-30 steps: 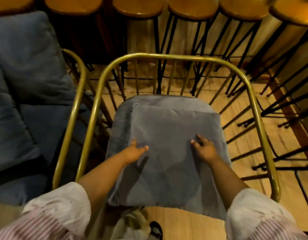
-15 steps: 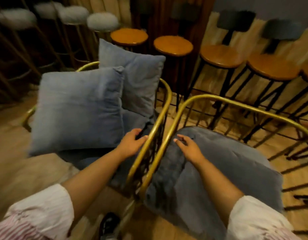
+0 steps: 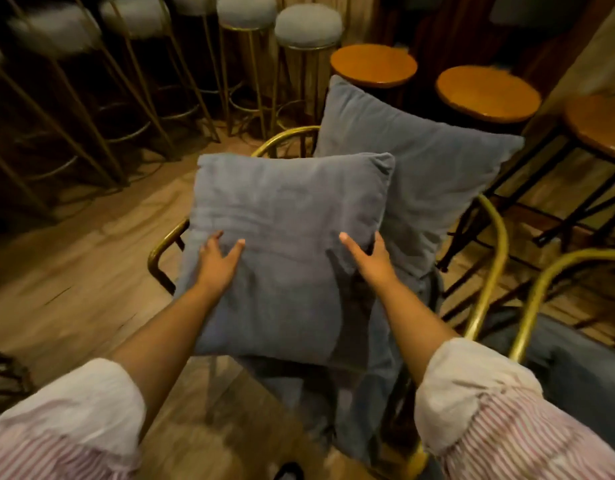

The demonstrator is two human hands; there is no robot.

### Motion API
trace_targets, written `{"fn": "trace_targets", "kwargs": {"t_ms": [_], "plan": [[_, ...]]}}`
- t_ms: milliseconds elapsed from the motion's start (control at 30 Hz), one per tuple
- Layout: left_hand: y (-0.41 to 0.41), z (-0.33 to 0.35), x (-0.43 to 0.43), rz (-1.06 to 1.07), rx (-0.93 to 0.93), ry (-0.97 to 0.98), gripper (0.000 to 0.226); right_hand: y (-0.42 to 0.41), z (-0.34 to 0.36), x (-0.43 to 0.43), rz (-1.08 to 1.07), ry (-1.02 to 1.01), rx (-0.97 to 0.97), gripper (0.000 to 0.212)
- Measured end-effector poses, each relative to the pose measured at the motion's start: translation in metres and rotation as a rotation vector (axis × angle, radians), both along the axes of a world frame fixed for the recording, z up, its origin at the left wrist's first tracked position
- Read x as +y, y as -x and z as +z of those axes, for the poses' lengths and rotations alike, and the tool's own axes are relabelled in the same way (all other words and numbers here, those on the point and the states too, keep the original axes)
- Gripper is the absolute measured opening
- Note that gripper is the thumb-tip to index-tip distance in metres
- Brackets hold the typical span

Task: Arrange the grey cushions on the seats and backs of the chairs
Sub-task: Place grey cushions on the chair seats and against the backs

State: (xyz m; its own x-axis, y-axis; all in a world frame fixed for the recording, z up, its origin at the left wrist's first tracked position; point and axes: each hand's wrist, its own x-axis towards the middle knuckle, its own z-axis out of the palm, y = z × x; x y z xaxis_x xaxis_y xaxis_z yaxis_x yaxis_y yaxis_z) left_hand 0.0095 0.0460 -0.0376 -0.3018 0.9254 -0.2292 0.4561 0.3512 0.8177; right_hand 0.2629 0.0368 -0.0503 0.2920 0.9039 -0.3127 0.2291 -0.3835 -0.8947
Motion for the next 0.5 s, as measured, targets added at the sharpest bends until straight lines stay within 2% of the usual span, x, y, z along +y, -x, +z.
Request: {"fn": "trace_targets", "kwargs": {"t_ms": [33, 100, 200, 300, 400, 500], "plan": [[0.012, -0.006, 0.014, -0.010, 0.002, 0.015, 0.064, 0.008, -0.008, 0.010, -0.008, 0.042, -0.011, 0.133], [0.041, -0.024, 0.044, -0.062, 0.019, 0.087, 0.075, 0.025, -0.020, 0.027, -0.056, 0.148, -0.143, 0.126], [0.064, -0.041, 0.074, -0.121, 0.070, 0.221, 0.096, 0.031, -0.034, 0.039, -0.169, 0.197, -0.250, 0.125], [0.071, -0.050, 0.092, -0.112, 0.052, 0.286, 0.111, 0.031, -0.052, 0.055, -0.198, 0.196, -0.235, 0.125], [0.080, -0.062, 0.102, -0.054, -0.032, 0.321, 0.137, 0.031, -0.062, 0.066, -0.215, 0.197, -0.213, 0.127], [0.090, -0.073, 0.107, -0.036, -0.106, 0.347, 0.141, 0.025, -0.071, 0.071, -0.244, 0.205, -0.098, 0.134]]}}
